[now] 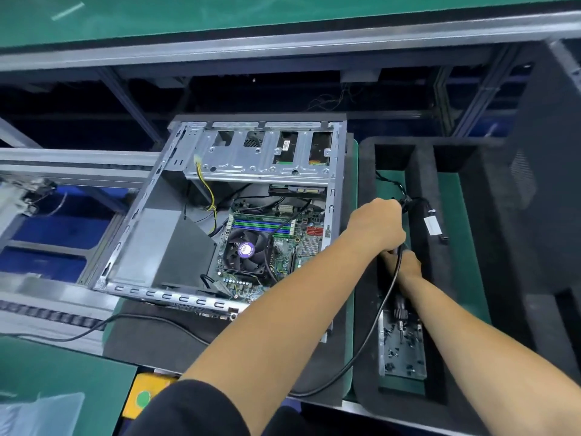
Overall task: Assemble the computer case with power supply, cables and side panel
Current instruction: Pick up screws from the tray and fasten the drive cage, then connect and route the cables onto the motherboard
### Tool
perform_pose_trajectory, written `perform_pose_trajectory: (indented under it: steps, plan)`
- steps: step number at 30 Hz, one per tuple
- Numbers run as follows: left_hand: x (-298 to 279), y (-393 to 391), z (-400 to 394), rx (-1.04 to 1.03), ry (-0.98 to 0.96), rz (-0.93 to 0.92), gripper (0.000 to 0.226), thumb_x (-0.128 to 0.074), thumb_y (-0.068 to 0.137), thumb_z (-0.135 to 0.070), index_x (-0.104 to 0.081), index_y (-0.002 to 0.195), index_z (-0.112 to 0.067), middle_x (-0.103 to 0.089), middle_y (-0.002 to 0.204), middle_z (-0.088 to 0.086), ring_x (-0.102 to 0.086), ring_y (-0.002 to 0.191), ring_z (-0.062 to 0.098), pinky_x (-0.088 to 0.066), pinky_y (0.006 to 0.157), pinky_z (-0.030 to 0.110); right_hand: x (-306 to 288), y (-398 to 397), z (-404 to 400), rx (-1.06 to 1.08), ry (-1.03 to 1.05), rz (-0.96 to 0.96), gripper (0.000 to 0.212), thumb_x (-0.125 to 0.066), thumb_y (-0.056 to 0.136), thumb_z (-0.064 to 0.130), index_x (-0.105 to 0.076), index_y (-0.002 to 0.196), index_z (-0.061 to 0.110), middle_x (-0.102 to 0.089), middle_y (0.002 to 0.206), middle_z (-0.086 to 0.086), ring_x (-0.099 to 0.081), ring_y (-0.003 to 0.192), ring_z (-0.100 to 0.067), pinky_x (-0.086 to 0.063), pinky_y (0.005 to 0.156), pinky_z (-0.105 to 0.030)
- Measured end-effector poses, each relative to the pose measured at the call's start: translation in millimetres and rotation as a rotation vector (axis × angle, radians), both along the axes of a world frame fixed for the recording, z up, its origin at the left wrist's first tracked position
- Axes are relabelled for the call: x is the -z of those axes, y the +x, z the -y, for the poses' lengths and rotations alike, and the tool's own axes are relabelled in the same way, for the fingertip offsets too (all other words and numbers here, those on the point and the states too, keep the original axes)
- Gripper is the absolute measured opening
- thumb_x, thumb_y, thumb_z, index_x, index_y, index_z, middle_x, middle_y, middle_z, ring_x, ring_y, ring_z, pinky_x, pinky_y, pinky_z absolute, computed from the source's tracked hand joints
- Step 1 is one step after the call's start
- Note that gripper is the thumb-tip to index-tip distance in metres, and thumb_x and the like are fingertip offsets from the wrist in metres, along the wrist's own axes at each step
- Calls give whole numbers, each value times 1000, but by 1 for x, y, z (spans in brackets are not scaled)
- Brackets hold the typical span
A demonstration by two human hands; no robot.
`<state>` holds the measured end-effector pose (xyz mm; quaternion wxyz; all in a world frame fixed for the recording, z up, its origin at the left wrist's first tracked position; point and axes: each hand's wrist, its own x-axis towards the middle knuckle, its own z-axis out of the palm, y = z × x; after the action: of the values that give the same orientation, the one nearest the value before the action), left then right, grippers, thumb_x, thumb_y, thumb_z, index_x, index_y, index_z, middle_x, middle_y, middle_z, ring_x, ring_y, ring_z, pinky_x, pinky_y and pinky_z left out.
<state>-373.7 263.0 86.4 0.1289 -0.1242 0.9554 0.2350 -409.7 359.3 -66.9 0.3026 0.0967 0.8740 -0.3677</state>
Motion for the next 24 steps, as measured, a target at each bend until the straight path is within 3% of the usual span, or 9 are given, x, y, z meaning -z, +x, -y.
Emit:
perform_pose_trajectory:
  steps: [11,14,18,21,24]
  plan:
    - [-1,-3,3,-15,-18,-8,19,-56,87,-12,-41,76,-12,-43,71,1,-50,71,26,-39,59,32,-16,-7,5,-30,17,-47,43,-59,97,28,-59,117,-10,-61,123,-31,-60,113,-43,-43,78,-34]
    - [0,-4,3,-54,-45,-13,13,-55,87,-13,-43,82,-11,-42,74,2,-48,73,27,-39,62,32,-29,-14,12,-17,-4,-102,35,-46,103,27,-52,113,-6,-58,126,-31,-57,114,-44,-42,80,-38]
    - [0,-4,3,-86,-112,-23,14,-53,90,-17,-42,83,-13,-36,70,0,-47,73,26,-38,62,32,-42,-23,19,45,-80,-162,21,-55,99,20,-47,101,0,-57,122,-30,-55,103,-36,-35,74,-35]
    - [0,-3,2,-109,-116,-38,11,-52,89,-13,-42,84,-13,-37,71,1,-47,74,26,-38,62,31,-48,-27,24,32,-111,-118,23,-58,98,18,-49,100,-2,-57,108,-24,-54,100,-34,-33,74,-32]
    - [-2,-5,2,-215,-64,-173,15,-53,88,-13,-41,79,-13,-40,74,2,-46,72,27,-39,62,33,-56,-34,28,167,-248,-117,24,-46,100,8,-41,77,7,-46,81,-8,-42,86,-26,-30,70,-30]
